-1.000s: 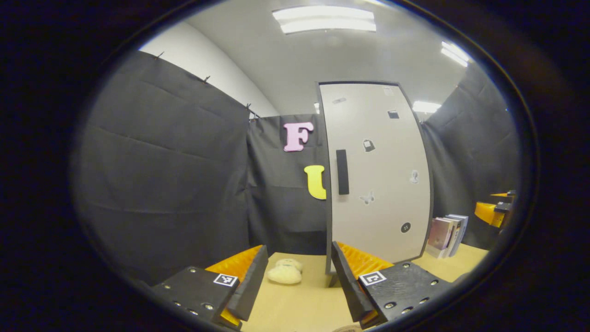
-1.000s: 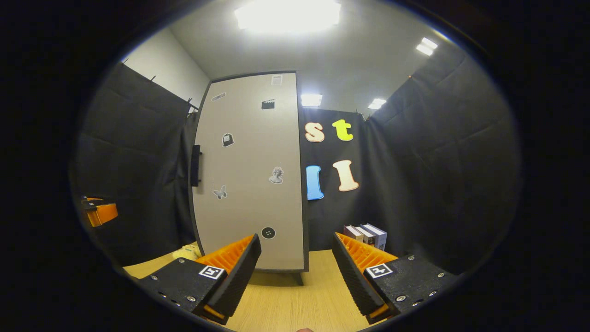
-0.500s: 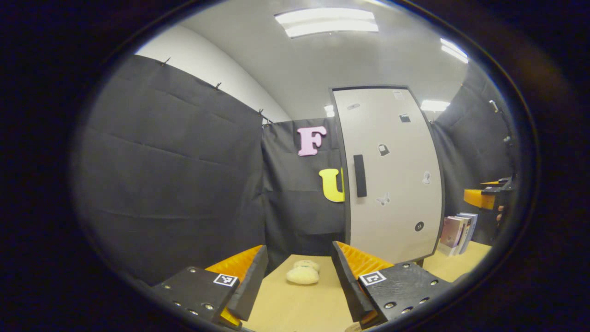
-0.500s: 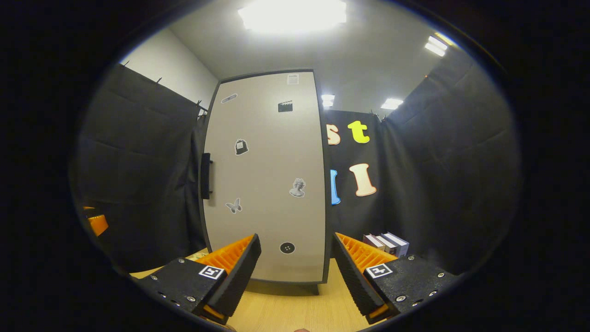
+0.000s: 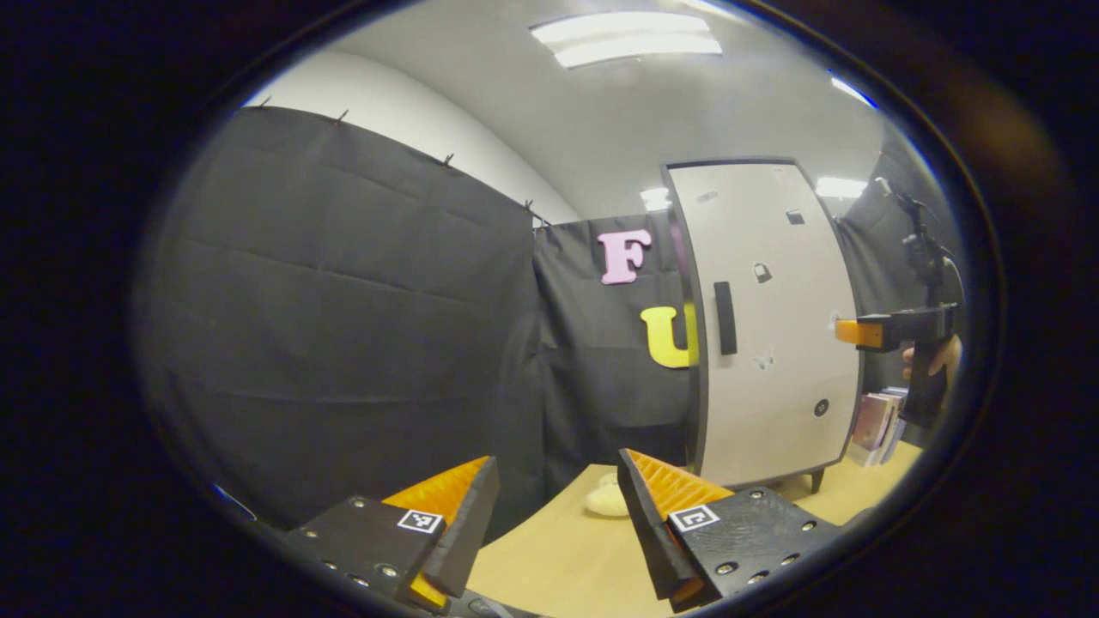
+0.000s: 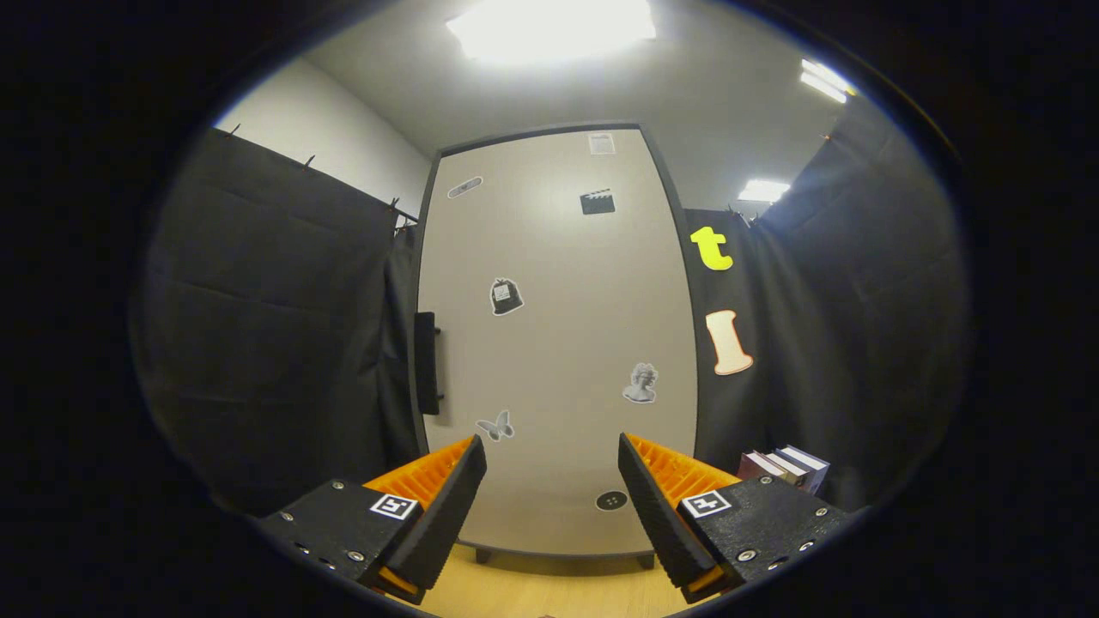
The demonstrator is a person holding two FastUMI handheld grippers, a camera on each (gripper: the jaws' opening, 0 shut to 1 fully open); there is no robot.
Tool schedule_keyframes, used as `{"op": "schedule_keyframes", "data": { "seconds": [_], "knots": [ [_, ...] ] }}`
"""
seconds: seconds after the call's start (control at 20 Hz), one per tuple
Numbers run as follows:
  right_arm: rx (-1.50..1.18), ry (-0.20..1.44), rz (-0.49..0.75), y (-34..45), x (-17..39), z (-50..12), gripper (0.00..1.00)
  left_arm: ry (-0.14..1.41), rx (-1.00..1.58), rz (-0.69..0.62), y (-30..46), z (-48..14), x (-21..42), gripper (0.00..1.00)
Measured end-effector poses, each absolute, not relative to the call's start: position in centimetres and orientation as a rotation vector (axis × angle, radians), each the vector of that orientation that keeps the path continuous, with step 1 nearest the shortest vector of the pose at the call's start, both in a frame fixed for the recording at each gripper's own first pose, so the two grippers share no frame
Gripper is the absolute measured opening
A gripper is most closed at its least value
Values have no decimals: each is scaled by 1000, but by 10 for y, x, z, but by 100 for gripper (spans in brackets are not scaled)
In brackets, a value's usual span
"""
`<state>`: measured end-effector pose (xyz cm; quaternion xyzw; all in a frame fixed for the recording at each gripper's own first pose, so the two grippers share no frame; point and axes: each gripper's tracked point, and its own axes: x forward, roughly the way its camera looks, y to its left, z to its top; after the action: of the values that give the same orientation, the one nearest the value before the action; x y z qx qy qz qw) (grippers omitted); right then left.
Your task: Open the cabinet door with the right hand, grasp the bottle in the cabinet with the left hand and place it on the coaster, then close the cabinet door with the right hand.
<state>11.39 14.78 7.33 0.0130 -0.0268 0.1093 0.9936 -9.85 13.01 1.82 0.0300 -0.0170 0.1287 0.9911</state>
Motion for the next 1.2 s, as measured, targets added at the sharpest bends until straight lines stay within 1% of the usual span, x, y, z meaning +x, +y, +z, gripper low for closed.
{"op": "schedule_keyframes", "data": {
  "seconds": [0.15,0.6,0.8,0.9,1.0,1.1,1.15,1.2],
  "knots": [
    [40,-56,246,177,131,81,95,-31,72,305,152,17,-113,80],
    [40,-89,266,254,185,111,94,-15,96,398,203,14,-139,80],
    [19,-60,285,293,208,108,93,-5,99,429,224,10,-145,80],
    [12,-27,284,308,221,101,90,1,106,442,236,9,-149,80],
    [2,11,271,317,233,92,84,5,110,453,245,9,-153,80],
    [-15,55,250,320,242,81,74,4,117,468,255,9,-157,80],
    [-17,76,248,323,245,76,65,2,114,470,258,10,-158,80],
    [-18,95,243,324,247,72,61,4,108,470,260,9,-159,80]
  ]
}}
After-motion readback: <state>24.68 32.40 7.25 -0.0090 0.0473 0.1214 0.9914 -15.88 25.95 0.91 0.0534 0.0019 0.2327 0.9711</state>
